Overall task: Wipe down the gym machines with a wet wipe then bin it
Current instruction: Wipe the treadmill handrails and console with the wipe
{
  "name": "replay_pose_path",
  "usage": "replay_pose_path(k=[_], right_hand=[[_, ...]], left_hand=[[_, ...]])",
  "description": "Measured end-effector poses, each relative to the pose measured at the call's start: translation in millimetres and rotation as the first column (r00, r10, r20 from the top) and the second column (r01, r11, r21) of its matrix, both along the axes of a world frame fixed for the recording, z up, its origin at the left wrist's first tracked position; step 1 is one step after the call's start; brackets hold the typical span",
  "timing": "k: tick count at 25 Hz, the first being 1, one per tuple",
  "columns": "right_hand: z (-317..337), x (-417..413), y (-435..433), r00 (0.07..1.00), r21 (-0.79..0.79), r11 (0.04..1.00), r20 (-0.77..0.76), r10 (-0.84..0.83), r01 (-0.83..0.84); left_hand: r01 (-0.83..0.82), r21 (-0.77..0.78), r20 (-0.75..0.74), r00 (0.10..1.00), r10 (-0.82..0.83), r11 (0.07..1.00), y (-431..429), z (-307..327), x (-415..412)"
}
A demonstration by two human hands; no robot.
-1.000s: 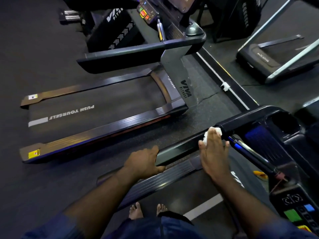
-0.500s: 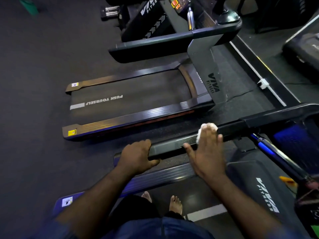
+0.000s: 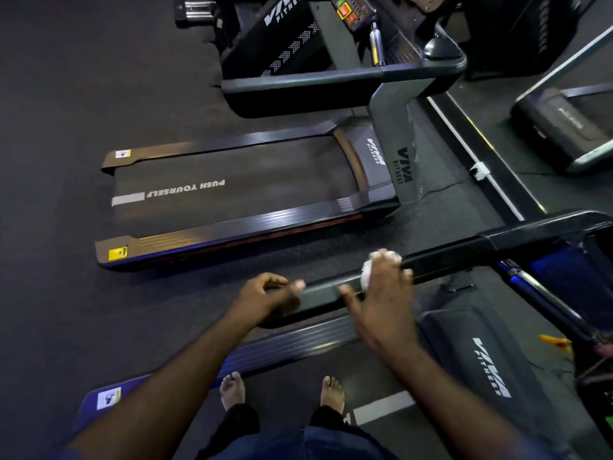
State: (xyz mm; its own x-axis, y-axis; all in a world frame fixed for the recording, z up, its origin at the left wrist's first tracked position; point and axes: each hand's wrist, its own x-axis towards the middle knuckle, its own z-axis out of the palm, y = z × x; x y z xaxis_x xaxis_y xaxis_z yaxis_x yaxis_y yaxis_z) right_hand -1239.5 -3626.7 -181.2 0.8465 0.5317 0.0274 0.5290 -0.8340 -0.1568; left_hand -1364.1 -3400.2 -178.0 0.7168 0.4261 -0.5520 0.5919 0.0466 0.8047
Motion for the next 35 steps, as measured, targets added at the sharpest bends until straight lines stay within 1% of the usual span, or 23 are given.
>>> replay_pose_path(k=[1, 2, 4, 5, 6, 7, 9, 10, 11, 13, 14, 15, 17, 18, 21, 22, 23, 27, 29, 31, 33, 34, 35], right_hand=[[0, -32, 23, 0.994, 0.01, 0.995, -0.035, 0.099, -0.099], [-1, -67, 42, 0.974, 0.007, 0.975, -0.053, 0.221, -0.221], [0, -107, 53, 0.908, -0.07, 0.906, -0.075, 0.412, -0.417], [2, -102, 49, 0.895, -0.105, 0.889, -0.066, 0.441, -0.445], [1, -88, 42, 0.906, -0.139, 0.895, -0.053, 0.42, -0.423], [3, -72, 35, 0.941, -0.173, 0.925, -0.05, 0.335, -0.338], [10, -43, 26, 0.999, -0.202, 0.979, -0.036, 0.033, -0.04], [12, -45, 35, 0.997, -0.226, 0.973, -0.04, -0.066, 0.055], [12, -60, 54, 0.995, -0.224, 0.973, -0.067, -0.077, 0.06], [13, -115, 99, 0.975, -0.155, 0.98, -0.199, 0.097, -0.128], [15, -144, 113, 0.948, -0.152, 0.957, -0.245, 0.204, -0.246], [18, -162, 117, 0.922, -0.161, 0.928, -0.258, 0.288, -0.335], [23, -156, 100, 0.917, -0.182, 0.906, -0.192, 0.349, -0.382], [23, -141, 85, 0.936, -0.193, 0.92, -0.159, 0.313, -0.341], [32, -80, 66, 0.994, -0.286, 0.956, -0.104, 0.044, -0.072], [34, -67, 76, 0.994, -0.319, 0.948, -0.105, -0.021, -0.013], [35, -62, 94, 0.991, -0.345, 0.938, -0.131, -0.032, -0.015], [46, -86, 150, 0.908, -0.298, 0.891, -0.35, 0.231, -0.342], [60, -67, 143, 0.844, -0.256, 0.873, -0.466, 0.265, -0.416], [59, -15, 131, 0.824, -0.416, 0.782, -0.527, 0.207, -0.463], [51, 34, 137, 0.823, -0.627, 0.596, -0.559, 0.103, -0.501], [43, 44, 149, 0.801, -0.669, 0.516, -0.595, 0.06, -0.536], [34, 43, 162, 0.755, -0.653, 0.465, -0.654, 0.051, -0.598]], left_hand=[[-0.146, -0.192, 0.011, 0.989, 0.15, 0.97, 1, -3, 0], [-0.24, -0.35, -0.022, 0.968, 0.248, 0.905, 4, -6, 0], [-0.326, -0.519, -0.107, 0.942, 0.319, 0.79, 15, -16, -6], [-0.34, -0.567, -0.136, 0.937, 0.322, 0.751, 21, -21, -9], [-0.343, -0.607, -0.154, 0.936, 0.317, 0.717, 26, -23, -12], [-0.337, -0.644, -0.162, 0.938, 0.308, 0.687, 32, -26, -15], [-0.329, -0.689, -0.166, 0.939, 0.301, 0.646, 37, -26, -19], [-0.32, -0.701, -0.165, 0.942, 0.292, 0.638, 39, -24, -21], [-0.309, -0.708, -0.163, 0.947, 0.278, 0.635, 42, -23, -22], [-0.298, -0.707, -0.168, 0.952, 0.257, 0.641, 47, -19, -23], [-0.298, -0.704, -0.167, 0.952, 0.257, 0.645, 48, -17, -23], [-0.299, -0.699, -0.166, 0.951, 0.259, 0.649, 50, -16, -21], [-0.317, -0.685, -0.18, 0.946, 0.269, 0.656, 54, -20, -17], [-0.318, -0.681, -0.186, 0.946, 0.265, 0.66, 56, -22, -17], [-0.303, -0.678, -0.198, 0.953, 0.231, 0.669, 59, -30, -19], [-0.302, -0.676, -0.203, 0.953, 0.224, 0.672, 58, -33, -19], [-0.3, -0.673, -0.208, 0.954, 0.216, 0.676, 56, -35, -19], [-0.279, -0.658, -0.215, 0.96, 0.181, 0.7, 54, -44, -10], [-0.253, -0.648, -0.216, 0.966, 0.145, 0.718, 58, -48, -2], [-0.242, -0.632, -0.24, 0.964, 0.11, 0.736, 60, -54, 8], [-0.23, -0.599, -0.279, 0.958, 0.068, 0.767, 59, -60, 19], [-0.205, -0.583, -0.295, 0.955, 0.03, 0.786, 57, -62, 25], [-0.182, -0.571, -0.311, 0.951, -0.005, 0.801, 55, -65, 31]])
